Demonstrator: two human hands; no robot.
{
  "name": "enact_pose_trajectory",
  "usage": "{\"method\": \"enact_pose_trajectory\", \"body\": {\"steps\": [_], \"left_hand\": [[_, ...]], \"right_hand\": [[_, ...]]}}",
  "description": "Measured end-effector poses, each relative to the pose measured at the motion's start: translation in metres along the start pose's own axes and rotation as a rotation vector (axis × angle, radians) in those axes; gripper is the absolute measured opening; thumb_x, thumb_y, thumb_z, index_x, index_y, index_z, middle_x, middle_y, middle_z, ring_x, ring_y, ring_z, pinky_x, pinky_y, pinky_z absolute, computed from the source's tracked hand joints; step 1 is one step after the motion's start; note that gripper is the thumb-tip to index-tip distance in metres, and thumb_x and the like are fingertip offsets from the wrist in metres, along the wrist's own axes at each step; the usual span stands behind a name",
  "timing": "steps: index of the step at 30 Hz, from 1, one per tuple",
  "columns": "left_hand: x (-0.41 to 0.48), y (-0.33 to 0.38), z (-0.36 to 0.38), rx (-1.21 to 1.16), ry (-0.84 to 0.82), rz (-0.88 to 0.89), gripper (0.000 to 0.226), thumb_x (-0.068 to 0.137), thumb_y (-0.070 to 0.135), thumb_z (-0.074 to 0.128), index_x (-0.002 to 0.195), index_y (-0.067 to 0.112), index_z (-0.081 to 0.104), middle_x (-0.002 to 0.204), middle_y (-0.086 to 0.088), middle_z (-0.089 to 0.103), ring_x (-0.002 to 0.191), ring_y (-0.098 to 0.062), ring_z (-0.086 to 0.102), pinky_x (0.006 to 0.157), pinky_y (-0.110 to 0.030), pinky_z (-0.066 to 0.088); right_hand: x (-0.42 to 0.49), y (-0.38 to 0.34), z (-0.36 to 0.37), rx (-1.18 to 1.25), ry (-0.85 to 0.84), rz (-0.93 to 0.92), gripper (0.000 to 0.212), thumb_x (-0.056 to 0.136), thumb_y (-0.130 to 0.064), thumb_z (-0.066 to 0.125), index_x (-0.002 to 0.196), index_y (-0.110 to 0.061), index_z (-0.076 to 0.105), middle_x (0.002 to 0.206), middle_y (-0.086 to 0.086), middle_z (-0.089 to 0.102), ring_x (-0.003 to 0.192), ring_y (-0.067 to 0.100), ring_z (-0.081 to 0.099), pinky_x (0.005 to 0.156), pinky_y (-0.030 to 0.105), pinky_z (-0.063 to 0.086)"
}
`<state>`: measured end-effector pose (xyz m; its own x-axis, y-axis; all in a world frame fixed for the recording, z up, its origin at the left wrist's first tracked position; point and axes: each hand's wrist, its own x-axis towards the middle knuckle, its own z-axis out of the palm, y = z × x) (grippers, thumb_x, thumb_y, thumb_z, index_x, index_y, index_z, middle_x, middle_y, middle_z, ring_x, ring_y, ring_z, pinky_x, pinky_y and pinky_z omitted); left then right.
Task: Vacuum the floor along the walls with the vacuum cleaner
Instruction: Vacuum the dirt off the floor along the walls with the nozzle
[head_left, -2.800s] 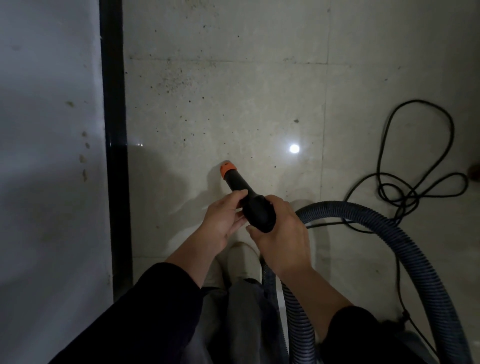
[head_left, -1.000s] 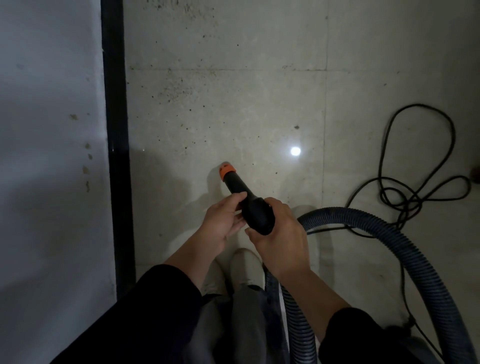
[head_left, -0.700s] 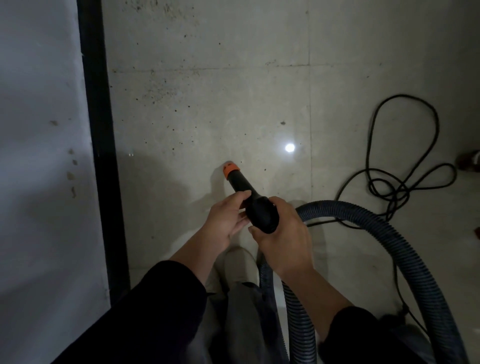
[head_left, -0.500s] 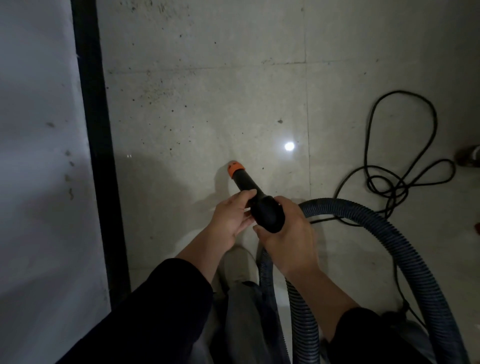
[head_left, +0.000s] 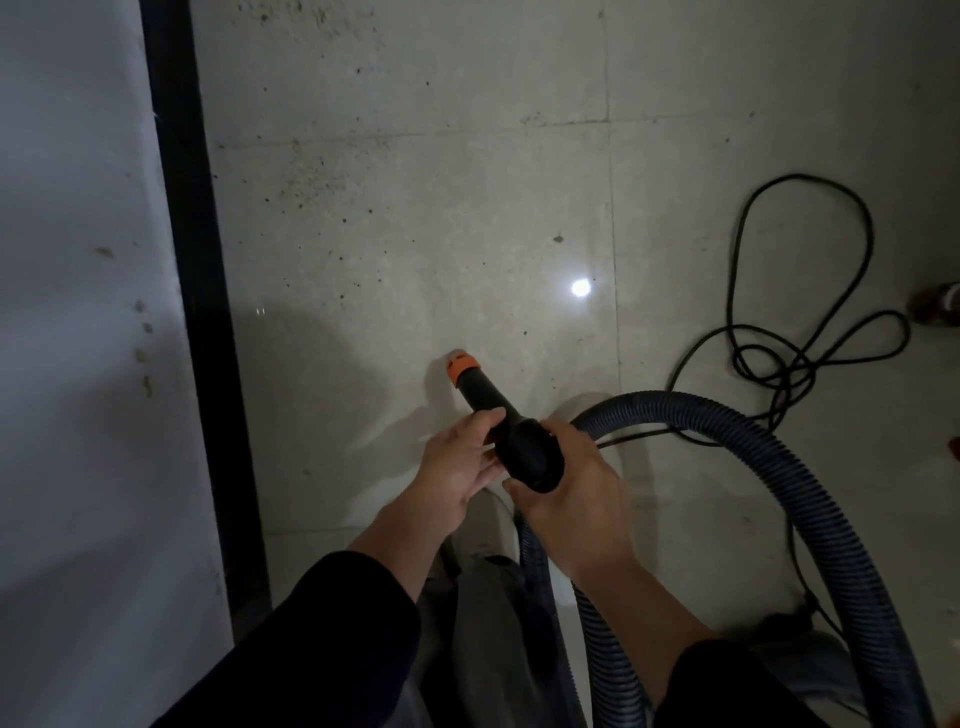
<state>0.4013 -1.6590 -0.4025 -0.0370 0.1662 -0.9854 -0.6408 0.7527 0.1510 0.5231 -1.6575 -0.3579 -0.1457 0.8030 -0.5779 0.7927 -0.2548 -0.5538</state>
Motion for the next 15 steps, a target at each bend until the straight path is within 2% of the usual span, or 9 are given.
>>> {"method": "enact_pose_trajectory", "body": {"steps": [3,8,12,15], "left_hand": [[0.003,0.005,0.002,-0.01,-0.002,0.022,0.015,0.094,0.025,0.064,0.104,0.014,0.06,0.1,-0.004,0.068,0.087,-0.015,0.07,0.069,-0.022,0.059],[0.014,0.021,0.005,0.006,0.001,0.086,0.01,0.093,0.025,0.065,0.095,0.016,0.061,0.095,-0.003,0.069,0.088,-0.016,0.07,0.075,-0.025,0.058],[0.023,0.032,0.005,0.023,-0.014,0.13,0.018,0.093,0.025,0.065,0.105,0.013,0.062,0.1,-0.005,0.071,0.095,-0.02,0.07,0.079,-0.028,0.058],[0.028,0.04,0.005,0.032,-0.017,0.145,0.01,0.094,0.025,0.064,0.098,0.016,0.062,0.102,-0.005,0.069,0.098,-0.02,0.069,0.077,-0.027,0.058]], "right_hand": [[0.005,-0.002,0.001,0.011,0.011,-0.005,0.054,0.072,-0.017,0.081,0.12,-0.019,0.057,0.105,-0.002,0.061,0.094,0.02,0.061,0.081,0.041,0.055],[0.022,-0.008,0.0,0.045,0.031,-0.02,0.055,0.073,-0.018,0.081,0.122,-0.02,0.056,0.109,-0.002,0.061,0.096,0.019,0.06,0.083,0.04,0.053],[0.034,-0.012,0.003,0.033,0.047,-0.048,0.053,0.075,-0.022,0.08,0.122,-0.021,0.055,0.108,-0.005,0.061,0.094,0.016,0.06,0.082,0.036,0.053],[0.041,-0.015,0.004,0.043,0.054,-0.059,0.052,0.076,-0.023,0.08,0.121,-0.021,0.055,0.107,-0.005,0.059,0.094,0.015,0.058,0.082,0.035,0.052]]}}
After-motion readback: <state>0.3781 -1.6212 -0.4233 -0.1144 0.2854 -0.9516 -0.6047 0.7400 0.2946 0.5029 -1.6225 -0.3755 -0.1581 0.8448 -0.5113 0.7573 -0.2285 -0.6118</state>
